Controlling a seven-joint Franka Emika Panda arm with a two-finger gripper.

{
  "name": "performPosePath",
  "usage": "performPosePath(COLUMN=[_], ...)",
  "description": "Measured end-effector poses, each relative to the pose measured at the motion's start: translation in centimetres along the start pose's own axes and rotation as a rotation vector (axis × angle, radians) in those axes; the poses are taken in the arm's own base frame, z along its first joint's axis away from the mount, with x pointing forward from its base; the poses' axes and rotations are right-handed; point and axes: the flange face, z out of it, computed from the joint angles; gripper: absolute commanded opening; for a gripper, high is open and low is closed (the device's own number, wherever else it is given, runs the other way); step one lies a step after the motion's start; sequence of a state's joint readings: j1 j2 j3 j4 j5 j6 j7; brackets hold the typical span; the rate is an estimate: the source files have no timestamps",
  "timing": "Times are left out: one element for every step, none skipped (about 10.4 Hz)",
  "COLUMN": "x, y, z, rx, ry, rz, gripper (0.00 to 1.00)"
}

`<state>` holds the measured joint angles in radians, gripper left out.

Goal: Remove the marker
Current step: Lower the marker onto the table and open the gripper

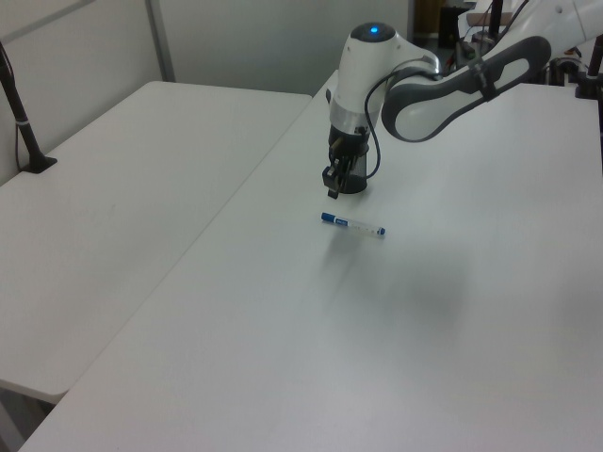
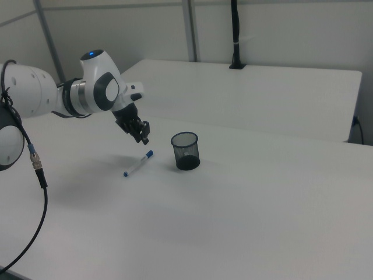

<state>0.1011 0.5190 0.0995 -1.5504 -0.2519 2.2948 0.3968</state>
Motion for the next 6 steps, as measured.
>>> performPosePath(x=[-0.1,0.0,0.2,0.4,0.4,0.3], y=[0.0,-0.1,-0.1,-0.1,0.2,0.5], z=[0.3,0.3,0.0,-0.7,-1.9,-3.7], rx=[-0.001,0.000,0.001,0.002,-0.010,-0.027], ry=[-0.005,-0.003,0.003,0.011,-0.004,-0.027], rz=[-0.001,-0.001,0.000,0.001,0.004,0.007], gripper=[0.89,0.99,1.00,1.00,1.00,1.00])
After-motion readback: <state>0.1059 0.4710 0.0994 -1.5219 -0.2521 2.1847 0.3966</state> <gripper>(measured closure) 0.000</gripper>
